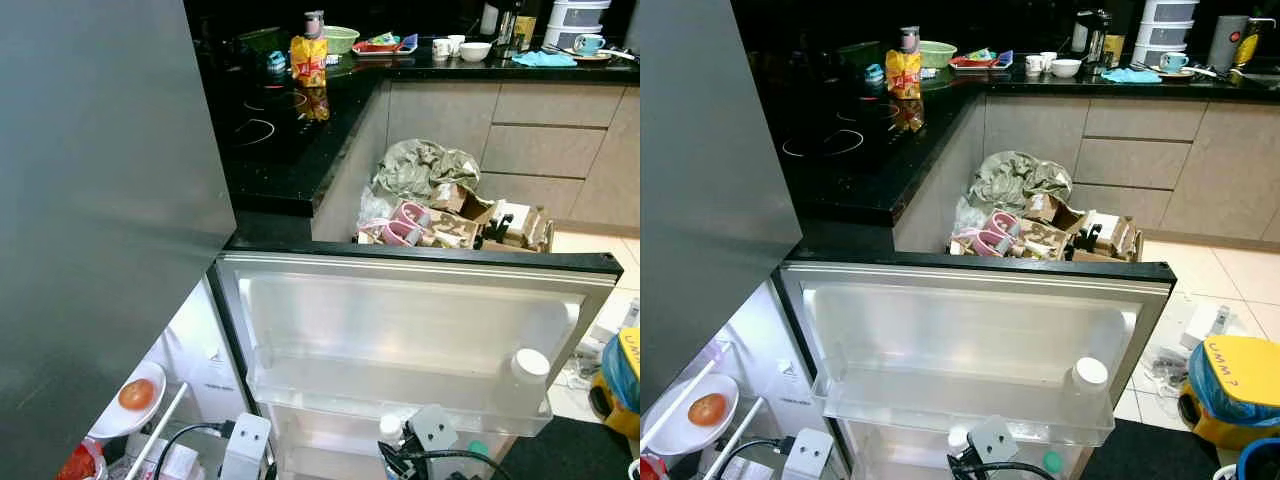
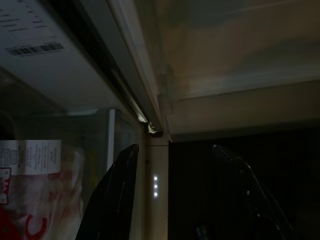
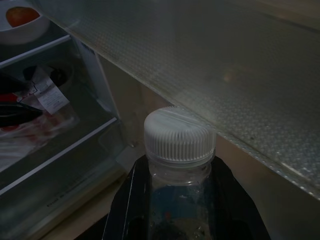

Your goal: Restocking fridge

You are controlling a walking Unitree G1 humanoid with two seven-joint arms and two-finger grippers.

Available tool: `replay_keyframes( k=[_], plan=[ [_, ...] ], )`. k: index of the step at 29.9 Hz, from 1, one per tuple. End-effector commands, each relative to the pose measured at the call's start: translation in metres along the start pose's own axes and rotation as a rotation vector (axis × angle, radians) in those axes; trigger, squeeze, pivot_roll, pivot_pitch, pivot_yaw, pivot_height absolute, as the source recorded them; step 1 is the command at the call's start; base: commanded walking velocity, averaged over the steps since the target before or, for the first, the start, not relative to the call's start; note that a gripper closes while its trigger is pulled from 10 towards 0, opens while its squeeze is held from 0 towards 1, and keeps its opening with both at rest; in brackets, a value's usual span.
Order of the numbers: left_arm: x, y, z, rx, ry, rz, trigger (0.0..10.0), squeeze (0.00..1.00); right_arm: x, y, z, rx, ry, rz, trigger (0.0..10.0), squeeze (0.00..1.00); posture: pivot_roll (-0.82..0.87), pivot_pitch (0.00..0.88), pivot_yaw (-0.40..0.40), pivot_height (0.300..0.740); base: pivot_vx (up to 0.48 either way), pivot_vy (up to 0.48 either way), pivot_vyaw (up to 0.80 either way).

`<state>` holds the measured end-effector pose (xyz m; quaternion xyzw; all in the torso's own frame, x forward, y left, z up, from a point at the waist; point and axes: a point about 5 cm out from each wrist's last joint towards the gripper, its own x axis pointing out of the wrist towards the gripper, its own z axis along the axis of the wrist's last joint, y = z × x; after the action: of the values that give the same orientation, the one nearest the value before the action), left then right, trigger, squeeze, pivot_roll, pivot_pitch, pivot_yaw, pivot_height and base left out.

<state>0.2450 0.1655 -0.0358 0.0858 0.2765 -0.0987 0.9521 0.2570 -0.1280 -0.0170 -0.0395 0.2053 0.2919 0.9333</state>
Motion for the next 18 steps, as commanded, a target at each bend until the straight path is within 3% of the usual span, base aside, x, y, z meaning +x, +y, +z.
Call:
replay_keyframes(
  k=[1, 18],
  plan=[
    [-0.0026, -0.0007, -0.0068, 0.008, 0.022, -0.008, 10.0, 0.00, 0.0017, 0.0017, 0.0086, -0.017, -0.062, 0.003, 10.0, 0.00, -0.04, 0.112, 0.048, 0.705, 0.000, 0.000, 0.00],
    [-0.0017, 0.0009, -0.0047, 0.012, 0.018, -0.009, 10.0, 0.00, 0.0005, 0.0106, 0.0096, -0.069, -0.099, 0.058, 10.0, 0.00, -0.04, 0.111, 0.055, 0.661, 0.000, 0.000, 0.00]
  ],
)
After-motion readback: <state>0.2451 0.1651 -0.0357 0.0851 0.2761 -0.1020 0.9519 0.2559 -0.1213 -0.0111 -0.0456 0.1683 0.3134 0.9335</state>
